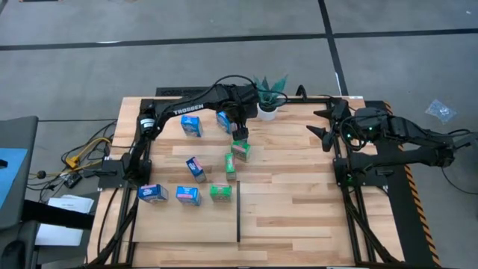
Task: Stack cereal on shelf
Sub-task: Put the top blue cereal box on the shelf aligned with the other blue cereal box
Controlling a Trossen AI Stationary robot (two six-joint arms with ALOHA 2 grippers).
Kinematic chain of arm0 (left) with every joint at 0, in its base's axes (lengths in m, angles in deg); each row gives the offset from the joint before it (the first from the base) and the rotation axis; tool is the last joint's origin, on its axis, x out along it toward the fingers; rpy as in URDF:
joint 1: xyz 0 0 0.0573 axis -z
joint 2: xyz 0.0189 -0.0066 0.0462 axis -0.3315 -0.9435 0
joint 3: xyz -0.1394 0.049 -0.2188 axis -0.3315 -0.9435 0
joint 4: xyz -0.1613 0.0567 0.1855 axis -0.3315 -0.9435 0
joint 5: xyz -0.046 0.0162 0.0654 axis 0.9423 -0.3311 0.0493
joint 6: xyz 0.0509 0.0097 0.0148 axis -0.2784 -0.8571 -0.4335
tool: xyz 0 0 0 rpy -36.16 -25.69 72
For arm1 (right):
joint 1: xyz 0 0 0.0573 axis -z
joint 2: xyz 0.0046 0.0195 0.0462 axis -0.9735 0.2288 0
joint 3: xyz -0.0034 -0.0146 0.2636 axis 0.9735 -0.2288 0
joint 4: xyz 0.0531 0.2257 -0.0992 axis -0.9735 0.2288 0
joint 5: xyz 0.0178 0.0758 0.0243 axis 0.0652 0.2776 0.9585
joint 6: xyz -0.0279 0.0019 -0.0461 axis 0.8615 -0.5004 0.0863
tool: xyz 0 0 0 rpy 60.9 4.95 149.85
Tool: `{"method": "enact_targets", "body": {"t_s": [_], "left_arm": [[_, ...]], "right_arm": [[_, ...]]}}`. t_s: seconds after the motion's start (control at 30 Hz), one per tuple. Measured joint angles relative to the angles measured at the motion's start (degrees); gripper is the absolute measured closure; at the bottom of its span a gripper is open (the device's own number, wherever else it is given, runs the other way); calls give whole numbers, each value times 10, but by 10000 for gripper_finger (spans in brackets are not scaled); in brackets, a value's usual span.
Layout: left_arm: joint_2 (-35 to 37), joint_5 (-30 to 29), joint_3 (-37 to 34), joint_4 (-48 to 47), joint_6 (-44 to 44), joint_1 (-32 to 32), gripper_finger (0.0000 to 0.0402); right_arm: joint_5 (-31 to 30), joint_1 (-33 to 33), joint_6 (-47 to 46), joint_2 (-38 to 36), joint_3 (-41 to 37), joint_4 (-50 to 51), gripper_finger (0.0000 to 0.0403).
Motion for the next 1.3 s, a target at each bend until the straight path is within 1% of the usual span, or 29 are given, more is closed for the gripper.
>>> {"method": "enact_targets", "body": {"t_s": [0.17,0.6,0.9,1.13,1.3], "left_arm": [[0,8,0,11,-3,0,19],[0,-7,-1,24,-14,-4,19],[0,-8,-45,48,-18,-4,19],[0,-5,-47,58,-17,-4,19],[0,9,-47,50,-21,-4,19]], "right_arm": [[0,0,0,0,0,10,81],[0,0,2,0,0,15,81],[0,0,2,-1,0,15,81],[0,0,2,-1,0,16,81],[0,0,-1,-1,0,16,81]]}}
